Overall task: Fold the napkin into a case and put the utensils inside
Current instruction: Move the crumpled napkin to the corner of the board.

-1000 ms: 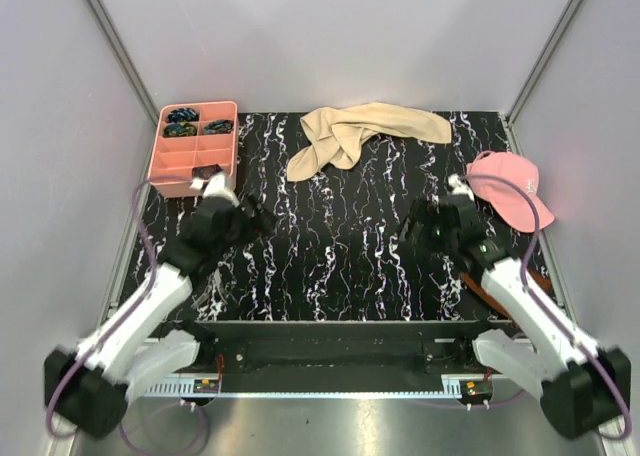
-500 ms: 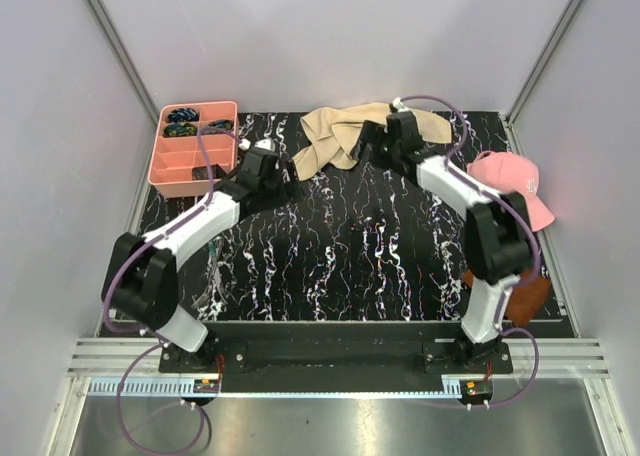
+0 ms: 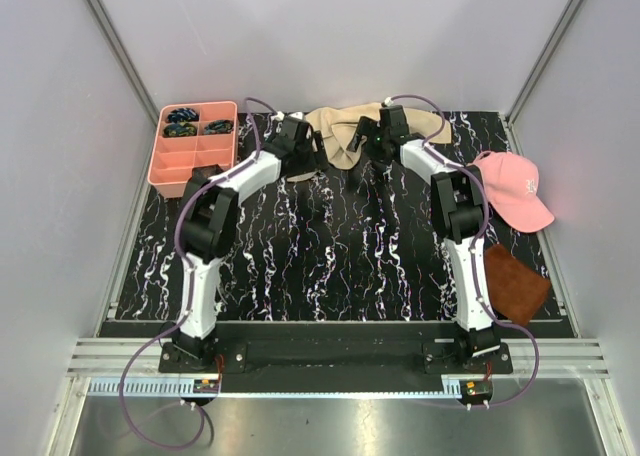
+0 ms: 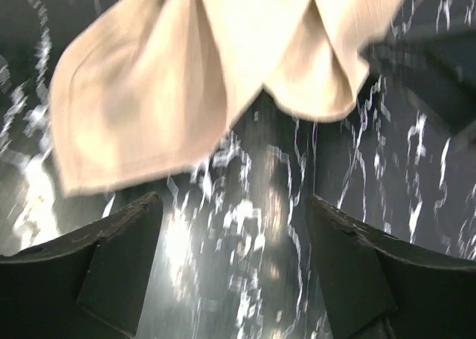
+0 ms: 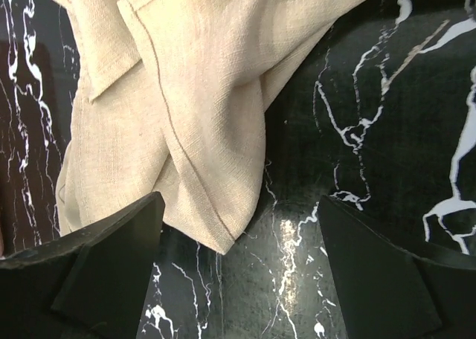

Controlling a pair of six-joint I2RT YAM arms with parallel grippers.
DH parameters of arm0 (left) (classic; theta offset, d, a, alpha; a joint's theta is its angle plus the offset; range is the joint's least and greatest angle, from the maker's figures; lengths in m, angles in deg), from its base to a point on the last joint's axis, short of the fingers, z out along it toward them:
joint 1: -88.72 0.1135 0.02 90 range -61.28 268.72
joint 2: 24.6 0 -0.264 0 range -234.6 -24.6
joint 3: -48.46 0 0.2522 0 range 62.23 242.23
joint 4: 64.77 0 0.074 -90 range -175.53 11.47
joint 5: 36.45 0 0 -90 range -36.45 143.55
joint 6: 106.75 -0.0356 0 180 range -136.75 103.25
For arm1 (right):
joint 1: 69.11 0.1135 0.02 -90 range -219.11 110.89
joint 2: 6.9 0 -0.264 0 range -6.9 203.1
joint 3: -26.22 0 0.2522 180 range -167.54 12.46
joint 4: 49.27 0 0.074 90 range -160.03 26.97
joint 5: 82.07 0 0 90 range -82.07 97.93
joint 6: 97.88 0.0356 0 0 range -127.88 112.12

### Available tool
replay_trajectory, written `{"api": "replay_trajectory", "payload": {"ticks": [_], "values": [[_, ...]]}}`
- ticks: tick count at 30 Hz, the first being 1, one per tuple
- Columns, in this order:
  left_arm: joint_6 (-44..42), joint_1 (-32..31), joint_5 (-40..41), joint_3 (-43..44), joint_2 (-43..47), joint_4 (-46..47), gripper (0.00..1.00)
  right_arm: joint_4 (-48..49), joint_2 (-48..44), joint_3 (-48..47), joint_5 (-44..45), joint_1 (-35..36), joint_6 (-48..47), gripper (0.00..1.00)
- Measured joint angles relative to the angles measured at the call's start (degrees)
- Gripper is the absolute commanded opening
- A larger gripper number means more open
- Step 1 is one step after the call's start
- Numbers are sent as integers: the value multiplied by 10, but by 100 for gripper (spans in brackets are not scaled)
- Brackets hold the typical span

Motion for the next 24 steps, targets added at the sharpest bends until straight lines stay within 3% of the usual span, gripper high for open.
{"api": "replay_trajectory", "payload": {"ticks": [9,12,14,16,17,19,20,21,22,24], "values": [[79,44,-54,89,-118,37,73,-9,17,-16,-46,0,13,84],[102,48,-75,106,-136,59,66,-7,19,-16,-49,0,17,79],[114,47,-91,116,-146,73,54,-7,21,-18,-53,0,18,77],[127,47,-109,129,-162,90,44,-4,29,-27,-61,0,20,64],[134,47,-115,132,-167,96,35,-3,32,-30,-63,0,19,61],[144,46,-133,134,-178,106,21,-3,40,-37,-69,0,22,39],[149,47,-139,134,-181,107,7,-4,44,-41,-74,-1,23,29],[151,47,-147,134,-184,109,0,-5,49,-45,-78,-2,23,19],[153,48,-155,134,-186,110,0,-10,53,-51,-82,-2,22,0],[155,52,-169,134,-186,109,0,-27,61,-65,-88,-3,15,0]]}}
